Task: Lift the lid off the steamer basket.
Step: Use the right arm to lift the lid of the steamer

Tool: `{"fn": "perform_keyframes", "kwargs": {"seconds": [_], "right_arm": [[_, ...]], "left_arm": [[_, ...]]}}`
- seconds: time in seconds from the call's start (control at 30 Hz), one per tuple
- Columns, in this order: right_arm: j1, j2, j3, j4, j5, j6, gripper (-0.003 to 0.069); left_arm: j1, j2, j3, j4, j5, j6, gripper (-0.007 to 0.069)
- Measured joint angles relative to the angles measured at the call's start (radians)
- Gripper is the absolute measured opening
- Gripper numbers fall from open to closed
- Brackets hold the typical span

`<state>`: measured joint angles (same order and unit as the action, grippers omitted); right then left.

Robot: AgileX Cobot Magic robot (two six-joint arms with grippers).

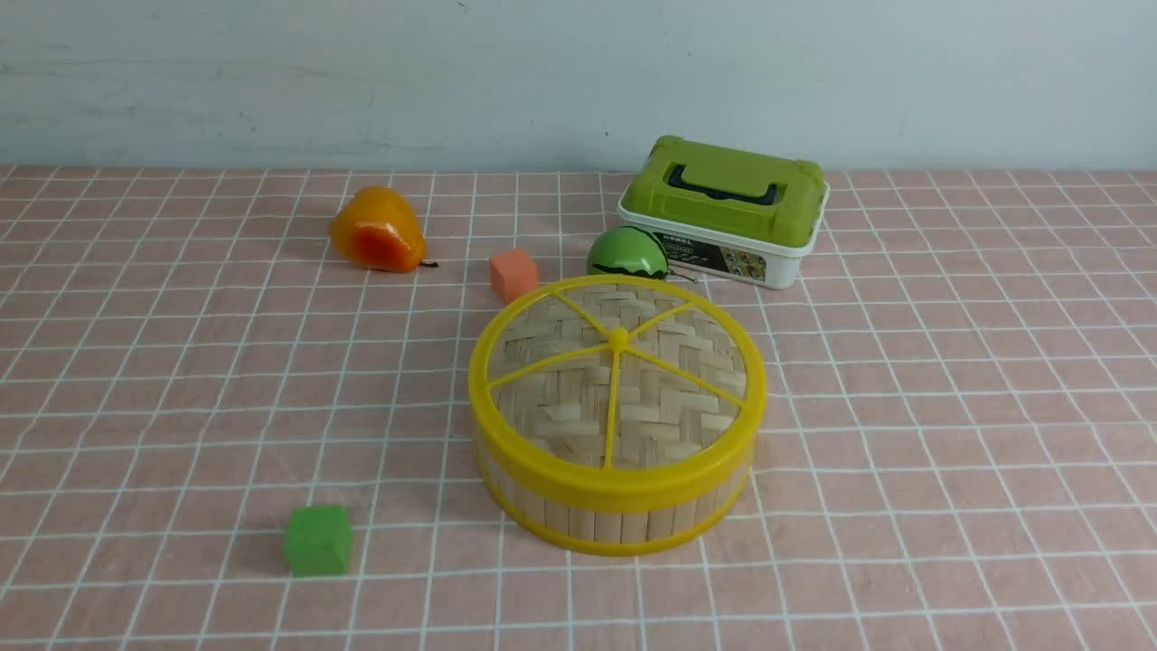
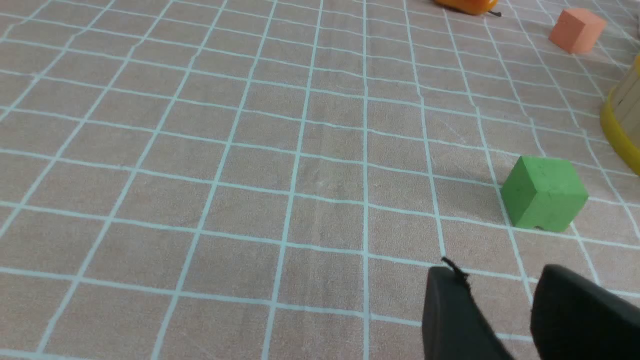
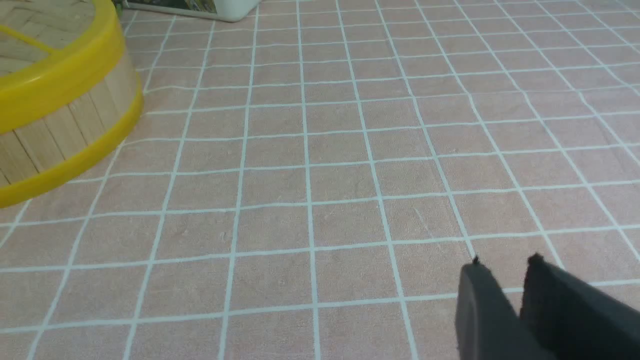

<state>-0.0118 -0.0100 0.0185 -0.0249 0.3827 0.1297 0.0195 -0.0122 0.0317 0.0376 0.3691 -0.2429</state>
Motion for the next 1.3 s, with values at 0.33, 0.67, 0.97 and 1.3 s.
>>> {"fn": "perform_keyframes", "kwargs": {"seconds": [0.33,0.67,0.97,1.3], "right_arm": [[0.0,0.0,0.0,0.0,0.0,0.0,0.012],[0.0,0.0,0.0,0.0,0.0,0.0,0.0129],[0.0,0.0,0.0,0.0,0.0,0.0,0.014],[0.0,0.0,0.0,-0.007,0.0,0.0,0.015]], "left_arm": [[0.0,0.0,0.0,0.0,0.0,0.0,0.0239],[0.0,0.0,0.0,0.0,0.0,0.0,0.0239],[0.0,0.0,0.0,0.0,0.0,0.0,0.0239],[0.0,0.0,0.0,0.0,0.0,0.0,0.0239]]}}
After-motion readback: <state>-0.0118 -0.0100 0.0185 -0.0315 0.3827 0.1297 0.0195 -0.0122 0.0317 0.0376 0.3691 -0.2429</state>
